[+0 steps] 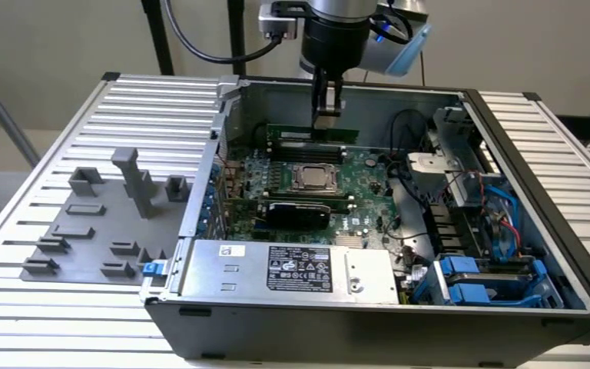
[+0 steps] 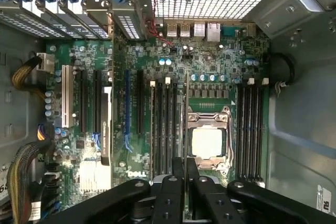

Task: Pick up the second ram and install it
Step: 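Insert the second ram into the second slot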

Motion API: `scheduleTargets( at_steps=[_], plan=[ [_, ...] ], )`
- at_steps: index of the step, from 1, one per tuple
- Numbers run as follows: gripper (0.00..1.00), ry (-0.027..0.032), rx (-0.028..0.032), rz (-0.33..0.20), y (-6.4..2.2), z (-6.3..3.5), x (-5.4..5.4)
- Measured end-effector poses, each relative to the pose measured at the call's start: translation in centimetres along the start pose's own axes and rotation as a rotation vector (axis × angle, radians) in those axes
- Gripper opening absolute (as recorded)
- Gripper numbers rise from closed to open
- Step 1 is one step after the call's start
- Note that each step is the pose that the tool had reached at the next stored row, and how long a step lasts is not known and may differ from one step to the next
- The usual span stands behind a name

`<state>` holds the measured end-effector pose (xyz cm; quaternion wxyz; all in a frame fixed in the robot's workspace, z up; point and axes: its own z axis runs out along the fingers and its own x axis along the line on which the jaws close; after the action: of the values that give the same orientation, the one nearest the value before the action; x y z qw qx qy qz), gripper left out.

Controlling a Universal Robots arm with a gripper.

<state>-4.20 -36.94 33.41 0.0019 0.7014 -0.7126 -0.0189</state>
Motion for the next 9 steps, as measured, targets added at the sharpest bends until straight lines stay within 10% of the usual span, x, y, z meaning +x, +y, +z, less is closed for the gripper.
scheduleTargets(
  at_steps=[9],
  plan=[
    [0.00,0.0026,0.0000,0.000,0.00,0.00,0.00]
  ],
)
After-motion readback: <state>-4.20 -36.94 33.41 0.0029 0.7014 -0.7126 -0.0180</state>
